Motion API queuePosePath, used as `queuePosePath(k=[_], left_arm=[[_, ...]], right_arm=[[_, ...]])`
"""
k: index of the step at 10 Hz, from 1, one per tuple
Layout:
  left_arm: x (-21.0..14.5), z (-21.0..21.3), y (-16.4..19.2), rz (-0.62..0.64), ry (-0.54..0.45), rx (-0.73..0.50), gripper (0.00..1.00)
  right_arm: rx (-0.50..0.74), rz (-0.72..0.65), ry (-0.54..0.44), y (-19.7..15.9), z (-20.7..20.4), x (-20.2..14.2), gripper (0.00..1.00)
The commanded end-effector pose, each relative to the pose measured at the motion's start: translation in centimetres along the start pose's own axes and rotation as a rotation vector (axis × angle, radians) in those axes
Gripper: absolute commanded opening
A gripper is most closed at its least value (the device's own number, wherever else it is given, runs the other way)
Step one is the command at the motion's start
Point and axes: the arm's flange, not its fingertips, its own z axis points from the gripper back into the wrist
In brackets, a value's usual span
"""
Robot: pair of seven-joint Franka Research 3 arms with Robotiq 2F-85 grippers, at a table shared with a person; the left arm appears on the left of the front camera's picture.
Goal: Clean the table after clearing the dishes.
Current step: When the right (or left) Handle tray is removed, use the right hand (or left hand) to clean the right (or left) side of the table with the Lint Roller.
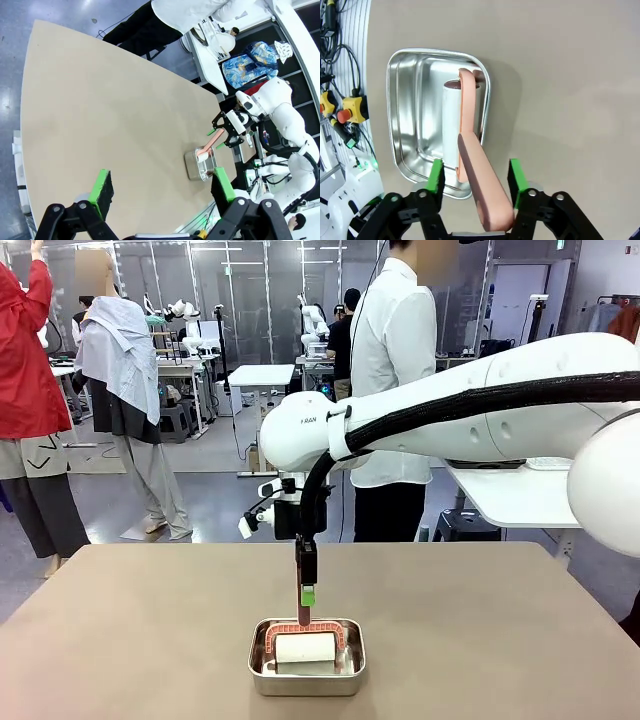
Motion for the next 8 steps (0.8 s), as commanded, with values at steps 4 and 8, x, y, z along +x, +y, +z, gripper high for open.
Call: queuePosePath(k=[4, 8], left_arm=[[0.3, 0.4, -0.1, 0.008, 0.015, -0.001, 1.00], [0.3, 0.4, -0.1, 0.008, 0.015, -0.001, 1.00]], right_arm=[[0.033, -0.028, 0.033, 0.5, 0.6, 0.5, 0.00], [0.017, -0.054, 0.008, 2.8, 2.1, 0.4, 0.00]])
